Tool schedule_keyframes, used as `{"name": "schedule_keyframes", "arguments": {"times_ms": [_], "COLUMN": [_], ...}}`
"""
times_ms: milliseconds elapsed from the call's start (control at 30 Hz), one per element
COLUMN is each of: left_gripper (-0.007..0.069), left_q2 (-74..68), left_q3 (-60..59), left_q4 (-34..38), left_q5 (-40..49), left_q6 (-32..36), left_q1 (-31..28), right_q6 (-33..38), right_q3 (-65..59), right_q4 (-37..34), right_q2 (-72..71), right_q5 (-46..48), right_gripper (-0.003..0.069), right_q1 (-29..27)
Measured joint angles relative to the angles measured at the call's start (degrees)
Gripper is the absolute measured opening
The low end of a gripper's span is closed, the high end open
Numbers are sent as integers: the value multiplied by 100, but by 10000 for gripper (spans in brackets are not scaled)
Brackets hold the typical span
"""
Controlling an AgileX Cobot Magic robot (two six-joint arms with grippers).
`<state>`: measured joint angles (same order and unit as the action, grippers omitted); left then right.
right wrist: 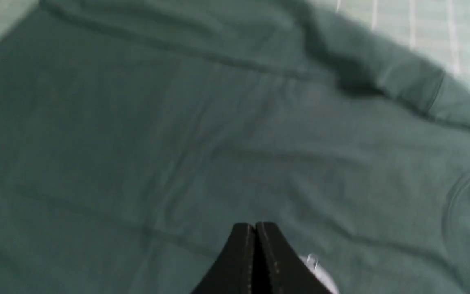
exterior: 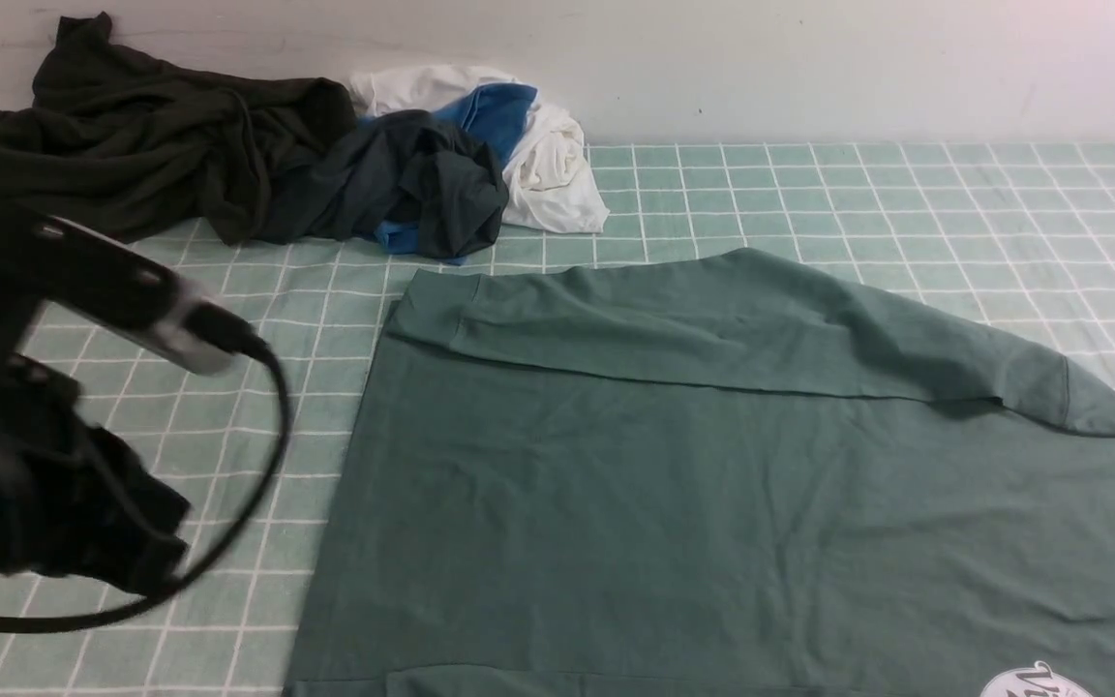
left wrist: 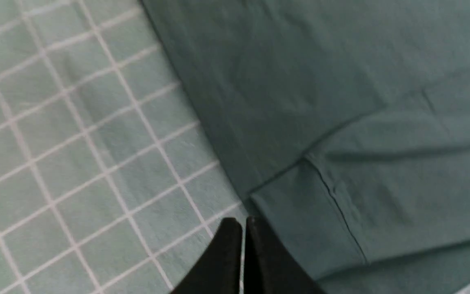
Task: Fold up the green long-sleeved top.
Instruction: Use the left arm to clamp the cuff closest to it, then use the left arm to drag and place the cuff at the centered position on the left edge of the fabric
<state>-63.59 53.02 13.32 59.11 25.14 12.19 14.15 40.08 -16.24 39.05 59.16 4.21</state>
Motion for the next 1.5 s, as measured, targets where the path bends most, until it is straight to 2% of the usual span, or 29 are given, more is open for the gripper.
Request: {"name": "schedule_keyframes", "arguments": {"times_ms": [100,167,233,267,333,500,600,700,800,933,1000,1100,1167,1500], "left_gripper": [49,66,132,144,248,426,465,472,460,360,279,107,44,29], "left_q2": [-1066,-1337,-1912,-1955,-2462,-2977,-3114,-3259,-3424,-3568,-3580,-3580,-3580,-3545], "left_q3": [12,12,12,12,12,15,15,19,19,19,48,180,312,2012], "left_q4": [-300,-357,-548,-584,-844,-1332,-1502,-1528,-1434,-1332,-1332,-1332,-1332,-2059], "left_q5": [91,84,-1,-51,-294,-973,-1176,-1181,-1209,-1260,-1265,-1245,-1128,-299], "left_q6": [-103,-131,-167,-174,-211,-499,-688,-777,-795,-810,-816,-822,-822,-822], "left_q1": [1015,1264,1790,1867,2269,2523,2523,2523,2523,2523,2523,2523,2523,2353], "right_q6": [27,33,37,37,37,37,37,37,37,37,37,40,40,19], "right_q3": [63,17,-114,-156,-330,-613,-697,-712,-717,-717,-717,-719,-719,-719], "right_q4": [22,54,156,182,245,266,266,266,266,266,266,260,253,399], "right_q2": [563,661,722,722,722,722,722,722,722,722,722,722,722,722], "right_q5": [825,978,1158,1167,1168,837,675,580,446,305,283,242,233,75], "right_gripper": [-14,-14,-14,-14,-14,-14,-14,-14,-14,-14,-14,-14,-14,-14], "right_q1": [549,704,997,1029,1123,1130,1130,1130,1130,1130,1130,1130,1130,1130]}}
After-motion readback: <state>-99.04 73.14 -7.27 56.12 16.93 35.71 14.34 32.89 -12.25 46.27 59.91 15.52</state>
